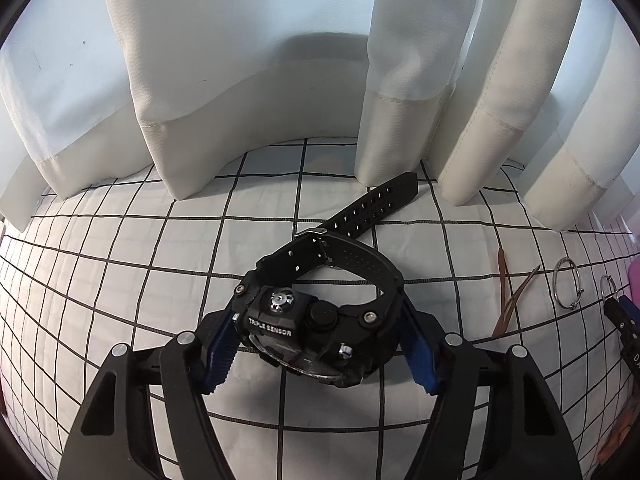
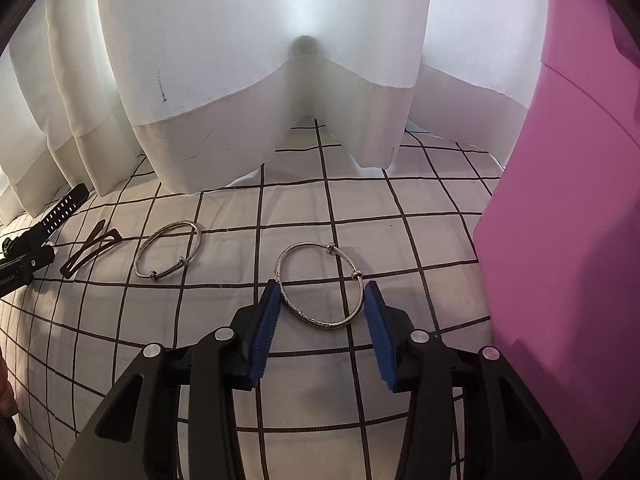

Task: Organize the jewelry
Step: 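Grasp the black wristwatch with the left tool while the right tool grasps the silver bangle, then lift the wristwatch with the left tool while the right tool lifts the bangle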

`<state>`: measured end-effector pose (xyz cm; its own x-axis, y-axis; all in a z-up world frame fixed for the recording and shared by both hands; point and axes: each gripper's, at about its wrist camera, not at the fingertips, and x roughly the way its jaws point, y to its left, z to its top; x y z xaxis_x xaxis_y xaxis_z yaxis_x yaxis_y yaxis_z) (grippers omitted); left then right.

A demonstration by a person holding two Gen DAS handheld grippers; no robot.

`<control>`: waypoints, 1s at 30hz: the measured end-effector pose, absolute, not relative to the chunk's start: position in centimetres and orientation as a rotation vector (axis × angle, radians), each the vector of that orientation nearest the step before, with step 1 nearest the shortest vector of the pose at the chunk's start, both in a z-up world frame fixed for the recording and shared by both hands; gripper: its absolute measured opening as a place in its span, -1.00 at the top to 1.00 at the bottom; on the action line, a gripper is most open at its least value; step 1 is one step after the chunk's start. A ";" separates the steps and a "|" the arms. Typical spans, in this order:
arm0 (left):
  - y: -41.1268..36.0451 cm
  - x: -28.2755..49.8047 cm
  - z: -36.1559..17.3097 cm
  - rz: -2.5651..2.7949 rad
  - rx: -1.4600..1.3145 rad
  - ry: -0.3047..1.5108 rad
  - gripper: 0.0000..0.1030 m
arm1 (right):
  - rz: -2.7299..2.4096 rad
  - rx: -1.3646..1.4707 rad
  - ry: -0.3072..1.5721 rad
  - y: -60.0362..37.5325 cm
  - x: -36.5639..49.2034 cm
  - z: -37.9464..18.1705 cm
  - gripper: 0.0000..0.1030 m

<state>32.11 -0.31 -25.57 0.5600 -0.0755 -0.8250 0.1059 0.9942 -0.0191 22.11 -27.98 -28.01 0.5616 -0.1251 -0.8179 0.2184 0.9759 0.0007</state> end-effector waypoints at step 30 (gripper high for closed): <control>-0.2 29.5 -25.7 -0.093 0.029 0.964 -0.32 | -0.079 0.049 0.954 -24.4 20.4 -29.2 -0.42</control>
<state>29.54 -0.24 -25.68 0.5665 -0.0666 -0.8214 0.0922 0.9956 -0.0172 20.43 -24.39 -29.19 0.5758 -0.0459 -0.8163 0.0891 0.9960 0.0068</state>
